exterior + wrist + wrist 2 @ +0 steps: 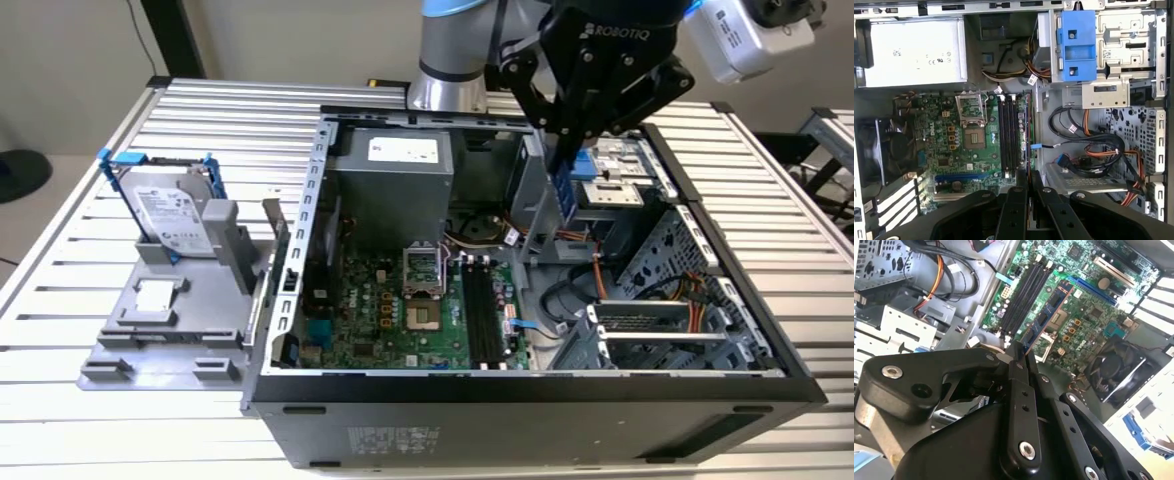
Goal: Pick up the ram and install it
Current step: 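Insert the ram into the slot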
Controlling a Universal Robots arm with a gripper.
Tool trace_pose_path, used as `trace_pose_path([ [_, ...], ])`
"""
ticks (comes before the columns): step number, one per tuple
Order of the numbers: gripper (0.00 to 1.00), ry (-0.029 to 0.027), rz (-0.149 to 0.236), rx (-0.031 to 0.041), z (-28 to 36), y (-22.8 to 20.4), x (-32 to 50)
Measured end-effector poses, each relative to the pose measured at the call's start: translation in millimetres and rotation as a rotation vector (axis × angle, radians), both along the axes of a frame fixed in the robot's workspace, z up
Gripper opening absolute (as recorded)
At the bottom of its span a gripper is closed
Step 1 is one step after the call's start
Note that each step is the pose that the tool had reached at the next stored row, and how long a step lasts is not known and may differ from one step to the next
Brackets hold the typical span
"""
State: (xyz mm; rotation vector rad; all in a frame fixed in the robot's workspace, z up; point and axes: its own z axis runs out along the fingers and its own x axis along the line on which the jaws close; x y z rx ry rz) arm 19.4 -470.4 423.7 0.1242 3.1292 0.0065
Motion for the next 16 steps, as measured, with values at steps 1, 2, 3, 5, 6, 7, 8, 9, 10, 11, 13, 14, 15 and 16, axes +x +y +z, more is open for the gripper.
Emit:
trace_pose_path([
  [1,0.00,0.0003,0.000,0.0006,-0.4,-1.4,0.2],
  [2,0.00,0.0005,-0.001,0.0018,-0.8,-2.8,0.4],
  [3,0.00,0.0005,-0.001,0.0030,-1.3,-4.2,0.6],
  [5,0.00,0.0005,-0.003,0.0049,-2.8,-6.8,1.1],
  [6,0.00,0.0005,-0.004,0.0051,-4.1,-7.2,1.1],
  [7,0.00,0.0005,-0.006,0.0050,-5.8,-7.3,1.1],
  [8,0.00,0.0004,-0.007,0.0049,-7.6,-7.3,1.1],
  [9,0.00,0.0002,-0.009,0.0051,-9.5,-7.3,1.2],
  [10,0.00,0.0001,-0.009,0.0051,-11.3,-7.3,1.2],
  [11,0.00,0.0002,-0.010,0.0050,-13.1,-7.3,1.3],
  [13,0.00,0.0001,-0.012,0.0050,-16.6,-7.1,1.4],
  [14,0.00,0.0001,-0.014,0.0050,-18.5,-7.0,1.4],
  [15,0.00,0.0001,-0.015,0.0049,-20.3,-7.0,1.4],
  [16,0.00,0.0001,-0.017,0.0048,-22.1,-6.9,1.5],
])
